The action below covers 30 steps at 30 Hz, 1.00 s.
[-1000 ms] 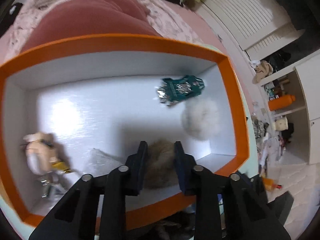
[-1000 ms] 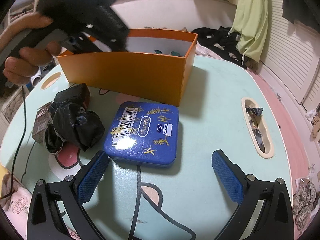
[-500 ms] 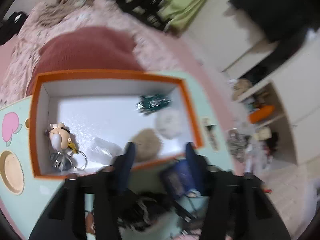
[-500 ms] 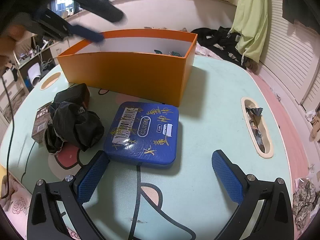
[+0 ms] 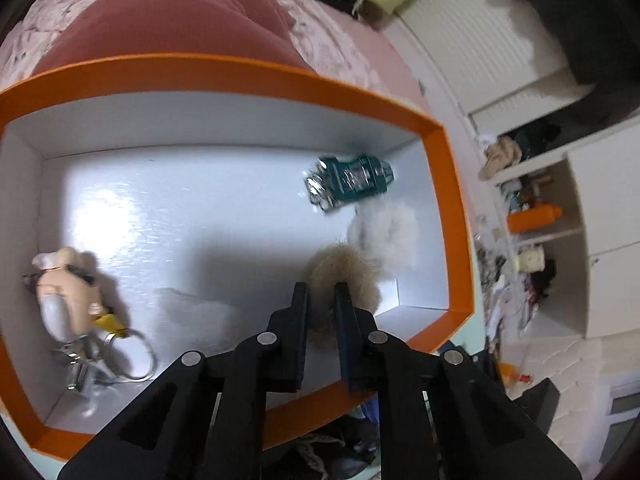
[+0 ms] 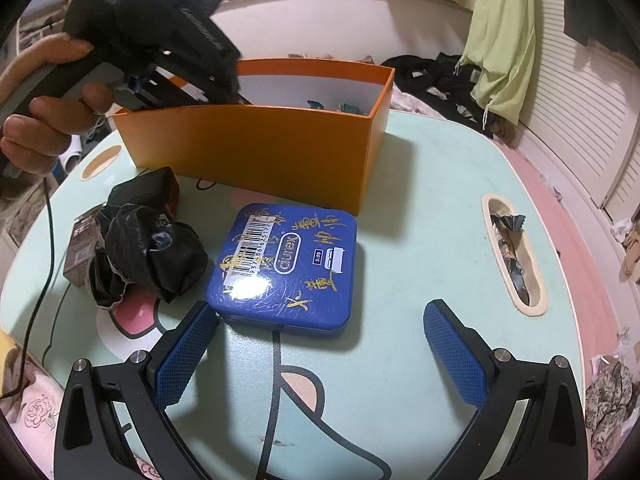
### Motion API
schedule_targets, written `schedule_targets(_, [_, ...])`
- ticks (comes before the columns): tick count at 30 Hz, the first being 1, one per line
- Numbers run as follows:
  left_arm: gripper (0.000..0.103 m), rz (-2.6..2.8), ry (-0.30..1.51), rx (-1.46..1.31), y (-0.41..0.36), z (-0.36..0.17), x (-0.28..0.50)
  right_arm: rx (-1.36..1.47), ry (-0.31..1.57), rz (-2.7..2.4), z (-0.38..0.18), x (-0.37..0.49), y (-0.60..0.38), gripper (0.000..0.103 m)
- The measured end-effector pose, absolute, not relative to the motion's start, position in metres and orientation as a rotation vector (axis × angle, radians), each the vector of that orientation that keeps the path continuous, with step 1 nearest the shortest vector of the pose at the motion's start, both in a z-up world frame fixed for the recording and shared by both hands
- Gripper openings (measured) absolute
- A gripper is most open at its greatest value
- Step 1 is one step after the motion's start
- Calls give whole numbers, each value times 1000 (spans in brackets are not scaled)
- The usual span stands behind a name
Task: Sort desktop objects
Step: 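Lift the brown pompom out and drop it on the table, left gripper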
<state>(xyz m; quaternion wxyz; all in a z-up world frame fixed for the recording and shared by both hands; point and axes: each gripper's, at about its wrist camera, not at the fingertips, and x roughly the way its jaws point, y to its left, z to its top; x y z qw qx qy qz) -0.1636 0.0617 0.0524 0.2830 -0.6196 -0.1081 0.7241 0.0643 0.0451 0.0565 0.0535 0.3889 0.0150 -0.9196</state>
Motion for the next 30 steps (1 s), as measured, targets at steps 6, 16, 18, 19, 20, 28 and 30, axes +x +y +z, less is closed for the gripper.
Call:
schedule_targets(6, [13, 1981, -410, -1437, 31, 103, -141, 1182, 46, -2795, 56, 65, 45, 103])
schedule_targets(16, [41, 2111, -278, -1282, 28, 110, -63, 1180, 46, -2798, 57, 65, 45, 103])
schedule_targets(18, [41, 2206, -292, -1239, 18, 108, -53, 1179, 44, -2798, 57, 65, 45, 103])
schedule_targets(19, [41, 2249, -294, -1214, 11, 108, -44, 1179, 44, -2802, 57, 65, 45, 103])
schedule_targets(20, [42, 2291, -299, -1184, 4, 105, -37, 1182, 41, -2801, 59, 65, 47, 103])
schedule_targets(28, [61, 2589, -310, -1015, -45, 60, 53, 910, -55, -2810, 153, 62, 80, 92])
schedule_targets(30, [61, 2636, -268, -981, -38, 52, 66, 956, -128, -2716, 170, 37, 83, 66])
